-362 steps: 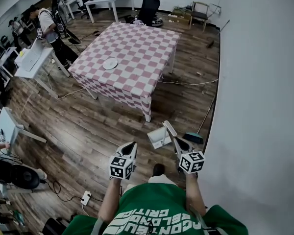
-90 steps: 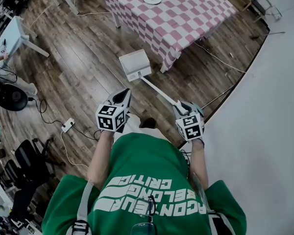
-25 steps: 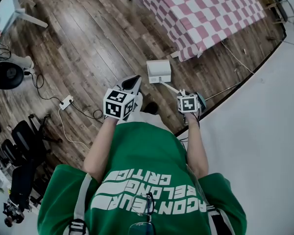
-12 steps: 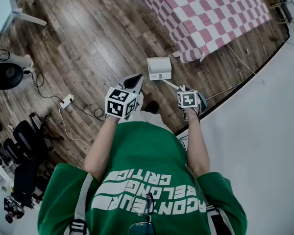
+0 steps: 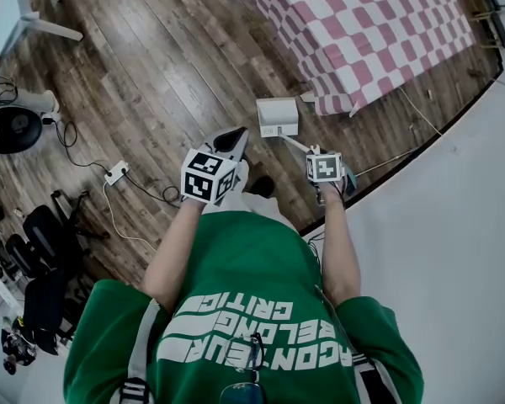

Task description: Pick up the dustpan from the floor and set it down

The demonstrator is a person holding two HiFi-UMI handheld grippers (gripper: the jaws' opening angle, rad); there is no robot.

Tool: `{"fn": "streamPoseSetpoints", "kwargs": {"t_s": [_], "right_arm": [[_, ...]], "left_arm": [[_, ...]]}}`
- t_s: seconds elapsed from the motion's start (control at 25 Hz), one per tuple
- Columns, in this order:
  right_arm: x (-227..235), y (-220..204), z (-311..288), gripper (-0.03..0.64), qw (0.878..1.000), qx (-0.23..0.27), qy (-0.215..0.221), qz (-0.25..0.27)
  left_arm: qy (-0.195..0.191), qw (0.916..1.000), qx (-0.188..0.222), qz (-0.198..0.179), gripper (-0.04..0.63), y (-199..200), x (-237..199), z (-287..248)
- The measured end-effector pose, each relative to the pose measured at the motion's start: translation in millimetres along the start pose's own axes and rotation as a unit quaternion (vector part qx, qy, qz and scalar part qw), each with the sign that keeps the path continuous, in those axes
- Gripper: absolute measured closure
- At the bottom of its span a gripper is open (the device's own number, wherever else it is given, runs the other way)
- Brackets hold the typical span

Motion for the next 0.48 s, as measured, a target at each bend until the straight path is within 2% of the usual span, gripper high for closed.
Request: {"fn": "streamPoseSetpoints", "kwargs": {"t_s": [0.48], "right_arm": [[-1.0, 26.4, -28.5, 0.505, 1.0, -0.027, 0.007, 0.003]], "left_arm": [[0.005, 0.9999, -0.009, 0.014, 0.601, 7.1, -27.3, -5.8]]}}
Point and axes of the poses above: the fingertips, and each gripper's own axes: z backward along the fingers, x to its right, y out of its top, the point moved 10 cm from there along z, backward along the fingers, and after that the axes turned 2 degrees about -x, right-handed, at the moved point
